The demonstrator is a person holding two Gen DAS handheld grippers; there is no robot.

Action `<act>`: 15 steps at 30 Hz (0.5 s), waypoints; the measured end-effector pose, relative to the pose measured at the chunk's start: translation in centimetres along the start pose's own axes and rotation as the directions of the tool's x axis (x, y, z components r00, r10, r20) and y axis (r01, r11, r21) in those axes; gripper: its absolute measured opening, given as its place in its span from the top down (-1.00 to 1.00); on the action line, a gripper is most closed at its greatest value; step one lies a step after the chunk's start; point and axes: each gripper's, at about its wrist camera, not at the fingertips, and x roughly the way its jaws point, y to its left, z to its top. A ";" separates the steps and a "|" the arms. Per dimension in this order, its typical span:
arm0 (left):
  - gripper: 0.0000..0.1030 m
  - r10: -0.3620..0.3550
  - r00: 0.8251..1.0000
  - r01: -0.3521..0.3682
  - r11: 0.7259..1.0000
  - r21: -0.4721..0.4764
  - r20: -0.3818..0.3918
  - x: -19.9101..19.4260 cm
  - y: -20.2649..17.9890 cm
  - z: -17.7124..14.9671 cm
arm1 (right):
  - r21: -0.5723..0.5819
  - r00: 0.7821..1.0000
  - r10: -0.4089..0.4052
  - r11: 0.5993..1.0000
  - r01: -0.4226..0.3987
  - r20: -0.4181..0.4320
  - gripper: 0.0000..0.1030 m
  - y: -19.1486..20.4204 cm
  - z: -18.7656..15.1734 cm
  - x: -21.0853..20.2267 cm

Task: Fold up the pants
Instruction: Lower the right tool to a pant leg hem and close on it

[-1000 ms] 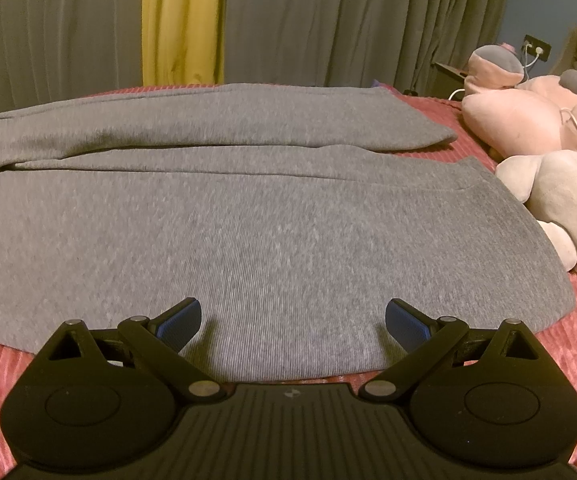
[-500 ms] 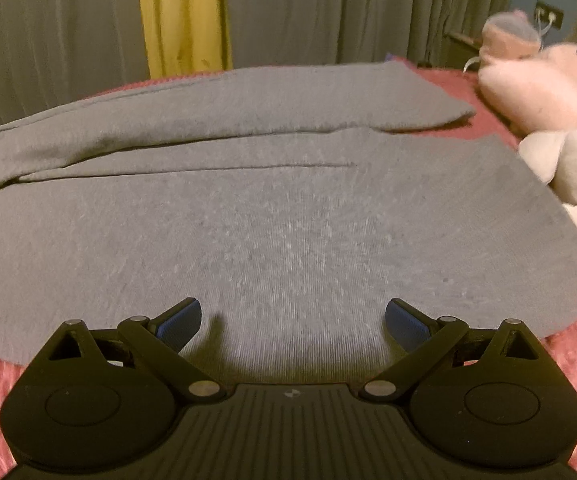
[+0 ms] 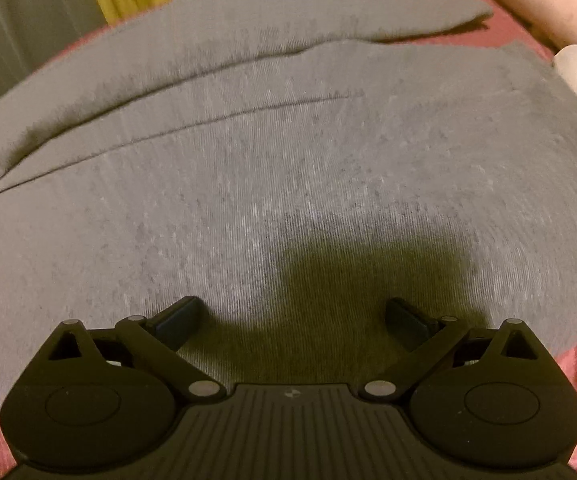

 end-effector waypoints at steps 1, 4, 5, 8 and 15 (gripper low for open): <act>-1.00 0.021 1.000 -0.021 1.000 0.012 0.020 0.9 0.3 -0.2 | -0.004 0.999 -0.003 1.000 0.003 -0.035 -0.93 0.1 0.6 0.2; -1.00 0.130 0.989 -0.128 0.992 -0.021 0.073 2.9 1.5 0.2 | 0.047 0.987 0.012 0.999 -0.005 -0.160 -0.93 -0.1 4.4 0.4; -1.00 0.152 0.983 -0.147 0.988 -0.051 0.101 3.3 2.2 0.2 | 0.094 0.993 0.043 0.995 -0.033 -0.114 -0.92 -0.5 6.2 -0.2; -1.00 0.190 0.967 -0.168 0.976 -0.135 0.168 4.6 3.6 0.1 | 0.167 0.996 0.081 0.982 -0.088 0.049 -0.92 -0.3 13.1 -1.1; -1.00 0.222 0.956 -0.205 0.973 -0.103 0.190 6.5 2.9 -0.5 | 0.239 0.989 0.008 0.970 -0.043 0.147 -0.62 3.6 28.9 4.8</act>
